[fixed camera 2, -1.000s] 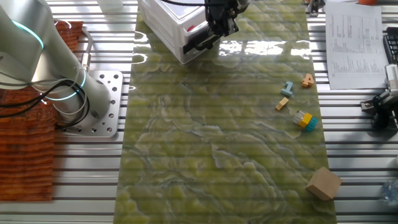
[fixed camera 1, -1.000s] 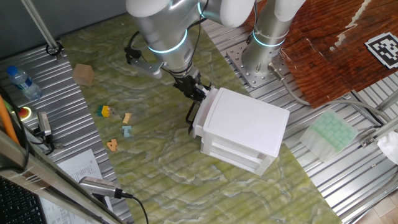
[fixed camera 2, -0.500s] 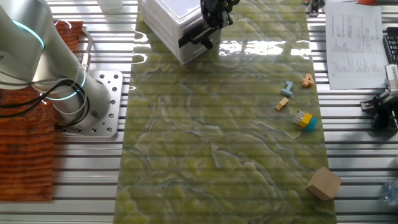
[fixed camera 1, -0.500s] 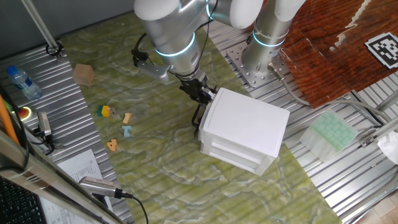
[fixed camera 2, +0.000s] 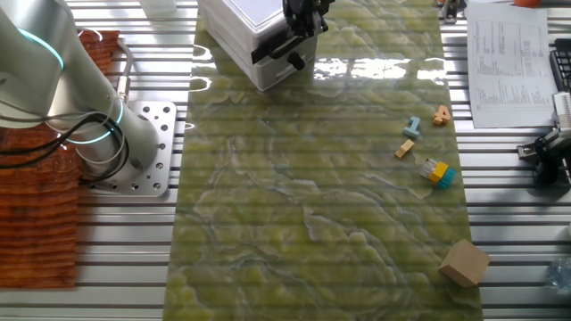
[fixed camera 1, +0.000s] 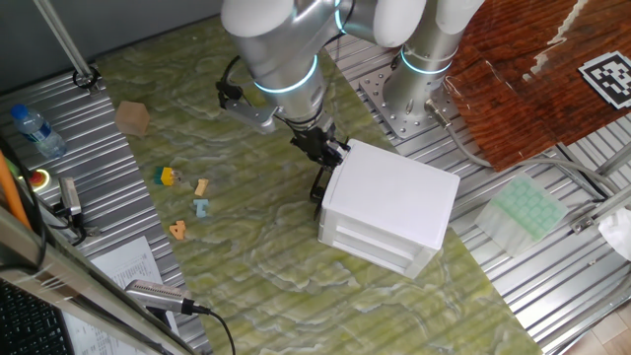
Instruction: Put things in the drawer
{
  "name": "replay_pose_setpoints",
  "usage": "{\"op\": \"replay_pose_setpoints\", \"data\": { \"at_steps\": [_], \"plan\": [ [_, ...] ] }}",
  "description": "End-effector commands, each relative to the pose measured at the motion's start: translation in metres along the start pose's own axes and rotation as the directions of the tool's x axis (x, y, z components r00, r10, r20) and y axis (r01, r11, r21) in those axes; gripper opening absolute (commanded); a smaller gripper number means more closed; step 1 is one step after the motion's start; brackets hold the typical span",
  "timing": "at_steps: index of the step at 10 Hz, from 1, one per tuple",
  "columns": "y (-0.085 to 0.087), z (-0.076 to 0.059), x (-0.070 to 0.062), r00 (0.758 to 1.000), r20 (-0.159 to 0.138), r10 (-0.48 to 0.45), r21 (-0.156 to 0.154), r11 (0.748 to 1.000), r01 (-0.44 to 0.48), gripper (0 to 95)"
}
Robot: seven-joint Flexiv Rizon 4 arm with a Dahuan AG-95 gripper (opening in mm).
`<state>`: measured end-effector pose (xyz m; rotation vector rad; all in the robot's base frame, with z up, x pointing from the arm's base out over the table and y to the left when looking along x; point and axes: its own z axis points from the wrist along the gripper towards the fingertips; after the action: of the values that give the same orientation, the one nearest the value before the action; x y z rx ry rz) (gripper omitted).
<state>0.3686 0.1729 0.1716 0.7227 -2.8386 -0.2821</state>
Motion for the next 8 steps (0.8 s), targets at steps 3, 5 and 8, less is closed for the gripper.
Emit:
{"op": "replay_pose_setpoints", "data": {
  "at_steps": [3, 5, 8],
  "plan": [
    [0.0002, 0.0015, -0.0003, 1.0, -0.024, 0.011, 0.046, 0.999, -0.01, 0.0],
    [0.0002, 0.0015, -0.0003, 1.0, -0.023, 0.013, 0.044, 0.999, -0.012, 0.0],
    [0.0011, -0.0016, 0.001, 0.999, -0.032, -0.002, 0.055, 0.999, 0.004, 0.0]
  ]
}}
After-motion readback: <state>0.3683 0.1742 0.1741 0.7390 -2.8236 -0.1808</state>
